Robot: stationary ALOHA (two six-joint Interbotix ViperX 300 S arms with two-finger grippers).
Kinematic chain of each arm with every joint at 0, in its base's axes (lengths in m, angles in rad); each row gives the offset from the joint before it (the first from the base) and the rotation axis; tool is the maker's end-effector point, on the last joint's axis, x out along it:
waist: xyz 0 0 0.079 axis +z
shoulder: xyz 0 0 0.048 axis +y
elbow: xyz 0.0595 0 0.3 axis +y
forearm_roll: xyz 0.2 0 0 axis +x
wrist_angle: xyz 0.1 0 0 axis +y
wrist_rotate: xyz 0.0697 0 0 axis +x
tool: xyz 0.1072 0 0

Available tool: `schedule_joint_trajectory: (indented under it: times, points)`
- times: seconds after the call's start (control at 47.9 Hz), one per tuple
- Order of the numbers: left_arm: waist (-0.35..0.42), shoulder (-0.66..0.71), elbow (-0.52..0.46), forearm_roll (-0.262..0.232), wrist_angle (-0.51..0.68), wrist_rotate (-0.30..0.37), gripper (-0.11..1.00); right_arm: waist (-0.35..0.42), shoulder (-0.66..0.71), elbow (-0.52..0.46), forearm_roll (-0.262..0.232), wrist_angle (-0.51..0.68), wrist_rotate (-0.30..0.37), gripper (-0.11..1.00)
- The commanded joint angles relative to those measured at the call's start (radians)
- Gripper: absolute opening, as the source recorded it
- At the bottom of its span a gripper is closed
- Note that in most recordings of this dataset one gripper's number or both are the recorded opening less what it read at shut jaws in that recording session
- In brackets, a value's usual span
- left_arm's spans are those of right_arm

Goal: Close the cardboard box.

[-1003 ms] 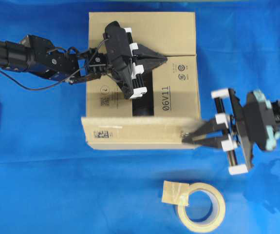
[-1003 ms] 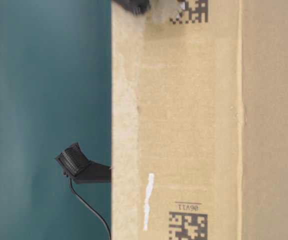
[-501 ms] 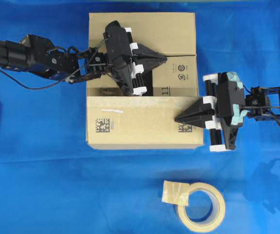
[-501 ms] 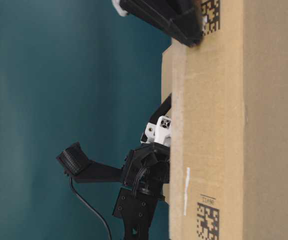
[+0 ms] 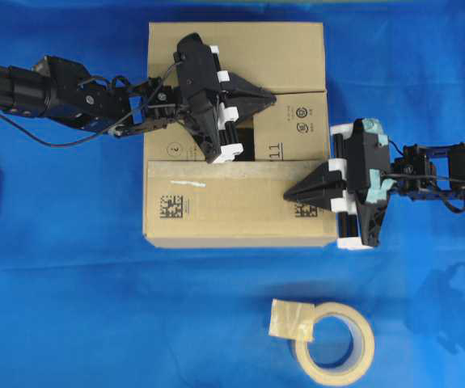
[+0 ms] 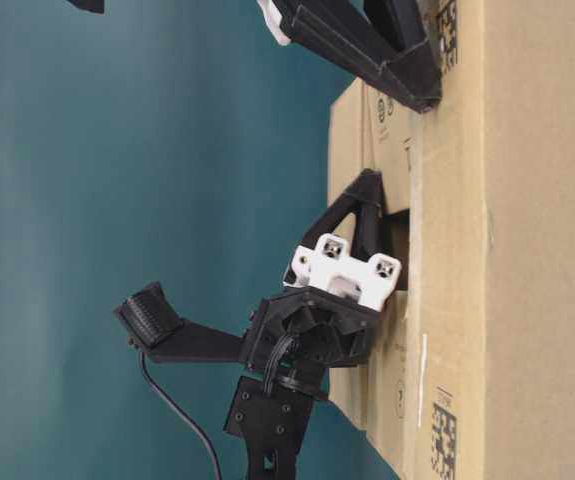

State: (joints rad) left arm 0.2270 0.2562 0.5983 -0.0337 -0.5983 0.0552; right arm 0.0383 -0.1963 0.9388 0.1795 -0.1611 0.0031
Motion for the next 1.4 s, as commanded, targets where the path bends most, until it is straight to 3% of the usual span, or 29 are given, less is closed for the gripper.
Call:
schedule_joint_trajectory:
  times: [0.0, 0.313, 0.627, 0.878, 1.024, 1.233, 1.379]
  points:
    - [0.0, -0.025, -0.009, -0.002, -0.002, -0.002, 0.0, -0.009, 0.003, 0.0, 0.005, 0.006, -0.002, 0.0]
    - [0.0, -0.071, -0.008, -0.002, 0.012, 0.002, 0.0, -0.009, 0.003, 0.0, 0.005, 0.006, -0.002, 0.0]
    - [0.087, -0.264, -0.052, -0.002, 0.175, 0.002, 0.0, -0.009, 0.003, 0.0, 0.003, 0.002, -0.002, 0.0]
    - [0.233, -0.281, -0.183, -0.002, 0.454, 0.002, 0.0, -0.009, 0.003, 0.0, 0.003, 0.002, -0.003, 0.0]
    - [0.304, -0.213, -0.308, -0.002, 0.709, 0.002, 0.0, -0.009, 0.003, 0.0, 0.003, -0.002, -0.003, 0.0]
    - [0.311, -0.123, -0.488, -0.002, 1.118, 0.002, 0.0, -0.009, 0.003, 0.0, 0.002, -0.002, -0.003, 0.0]
    - [0.282, -0.083, -0.571, -0.002, 1.304, 0.003, 0.0, -0.011, 0.003, 0.002, 0.0, -0.003, -0.005, 0.0]
